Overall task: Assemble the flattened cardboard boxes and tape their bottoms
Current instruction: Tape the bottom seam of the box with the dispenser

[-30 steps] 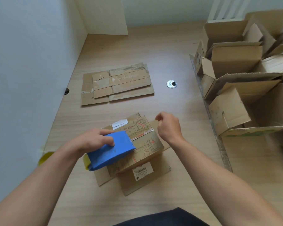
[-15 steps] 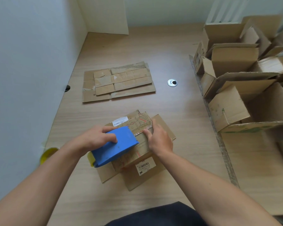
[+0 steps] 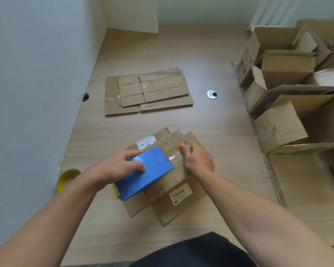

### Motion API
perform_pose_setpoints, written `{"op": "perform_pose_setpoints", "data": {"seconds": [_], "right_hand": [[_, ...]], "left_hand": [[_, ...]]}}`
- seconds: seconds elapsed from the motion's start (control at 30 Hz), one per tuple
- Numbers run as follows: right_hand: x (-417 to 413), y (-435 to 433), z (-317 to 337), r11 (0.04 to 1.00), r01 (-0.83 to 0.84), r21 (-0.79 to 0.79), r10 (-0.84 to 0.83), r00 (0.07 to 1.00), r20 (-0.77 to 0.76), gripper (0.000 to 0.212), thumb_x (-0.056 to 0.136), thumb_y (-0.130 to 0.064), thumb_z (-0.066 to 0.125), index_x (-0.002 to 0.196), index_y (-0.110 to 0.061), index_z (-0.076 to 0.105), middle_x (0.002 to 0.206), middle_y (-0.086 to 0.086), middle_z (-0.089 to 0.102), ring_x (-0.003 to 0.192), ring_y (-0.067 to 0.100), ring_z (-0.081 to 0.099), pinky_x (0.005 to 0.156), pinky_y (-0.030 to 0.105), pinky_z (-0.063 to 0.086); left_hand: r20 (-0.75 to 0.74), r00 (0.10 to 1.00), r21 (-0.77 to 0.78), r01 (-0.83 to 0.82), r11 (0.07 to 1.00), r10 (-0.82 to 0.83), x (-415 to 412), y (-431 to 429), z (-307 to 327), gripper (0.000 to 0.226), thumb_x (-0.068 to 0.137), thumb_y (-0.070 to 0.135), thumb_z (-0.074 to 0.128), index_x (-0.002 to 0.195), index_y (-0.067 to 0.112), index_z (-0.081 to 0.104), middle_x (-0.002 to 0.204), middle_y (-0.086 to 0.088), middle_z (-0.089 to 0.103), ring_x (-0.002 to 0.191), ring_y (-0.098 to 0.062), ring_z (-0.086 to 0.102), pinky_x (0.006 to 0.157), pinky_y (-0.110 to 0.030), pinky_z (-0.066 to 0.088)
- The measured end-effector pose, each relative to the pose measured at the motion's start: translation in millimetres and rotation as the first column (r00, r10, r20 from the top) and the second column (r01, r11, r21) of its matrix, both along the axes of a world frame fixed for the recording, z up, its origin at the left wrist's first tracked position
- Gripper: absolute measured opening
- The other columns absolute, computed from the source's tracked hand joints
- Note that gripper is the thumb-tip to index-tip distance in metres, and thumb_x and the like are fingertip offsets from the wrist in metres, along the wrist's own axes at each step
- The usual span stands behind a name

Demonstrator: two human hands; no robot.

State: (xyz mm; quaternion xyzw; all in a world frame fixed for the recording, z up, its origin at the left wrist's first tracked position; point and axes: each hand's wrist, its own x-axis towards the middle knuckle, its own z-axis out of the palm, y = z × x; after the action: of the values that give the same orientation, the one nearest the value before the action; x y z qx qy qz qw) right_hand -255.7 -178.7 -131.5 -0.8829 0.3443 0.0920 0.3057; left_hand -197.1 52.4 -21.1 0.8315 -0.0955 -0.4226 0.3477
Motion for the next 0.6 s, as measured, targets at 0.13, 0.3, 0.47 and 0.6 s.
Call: {"op": "perform_pose_setpoints", "data": {"seconds": [0.13, 0.3, 0.47, 0.6], "right_hand": [[1.8, -7.7, -1.5, 1.0, 0.01, 0.019, -0.01, 1.0, 0.007, 0.05, 0.095, -0.069, 0.034, 0.101, -0.026, 0.058, 0.108, 0.003, 0.067, 0.105, 0.032, 0.06, 0.096, 0.05, 0.047], [3.5, -9.6, -4.3, 0.997, 0.005, 0.073, -0.008, 0.999, 0.042, 0.047, 0.095, -0.068, 0.039, 0.094, -0.025, 0.059, 0.104, 0.002, 0.067, 0.102, 0.03, 0.06, 0.089, 0.047, 0.05], [5.2, -12.1, -3.1, 0.995, 0.012, 0.098, -0.016, 0.999, 0.043, 0.045, 0.097, -0.065, 0.04, 0.099, -0.026, 0.062, 0.106, 0.002, 0.067, 0.104, 0.03, 0.059, 0.091, 0.046, 0.05], [5.2, -11.3, -1.9, 0.994, -0.018, 0.109, 0.016, 1.0, 0.014, 0.045, 0.098, -0.066, 0.035, 0.101, -0.028, 0.059, 0.107, 0.0, 0.066, 0.105, 0.028, 0.059, 0.094, 0.05, 0.049]], "left_hand": [[0.043, 0.998, 0.031, 0.055, 0.998, -0.056, 6.0, 27.7, 10.0, 0.048, 0.065, 0.045, 0.058, 0.104, 0.072, 0.059, 0.098, 0.029, 0.068, 0.085, 0.0, 0.065, 0.079, -0.026, 0.048], [-0.018, 1.0, 0.016, 0.009, 1.0, -0.009, 8.5, 77.9, 18.2, 0.05, 0.067, 0.042, 0.06, 0.112, 0.063, 0.062, 0.105, 0.02, 0.072, 0.088, -0.005, 0.071, 0.086, -0.032, 0.052], [-0.046, 0.999, 0.031, 0.024, 0.999, -0.023, -2.6, 93.5, 12.8, 0.05, 0.067, 0.04, 0.061, 0.111, 0.063, 0.063, 0.107, 0.022, 0.071, 0.093, -0.003, 0.069, 0.09, -0.03, 0.051], [-0.052, 0.999, 0.035, -0.005, 0.999, 0.007, -6.2, 114.5, 7.4, 0.053, 0.066, 0.041, 0.061, 0.113, 0.065, 0.06, 0.107, 0.024, 0.07, 0.092, -0.002, 0.069, 0.083, -0.027, 0.049]]}}
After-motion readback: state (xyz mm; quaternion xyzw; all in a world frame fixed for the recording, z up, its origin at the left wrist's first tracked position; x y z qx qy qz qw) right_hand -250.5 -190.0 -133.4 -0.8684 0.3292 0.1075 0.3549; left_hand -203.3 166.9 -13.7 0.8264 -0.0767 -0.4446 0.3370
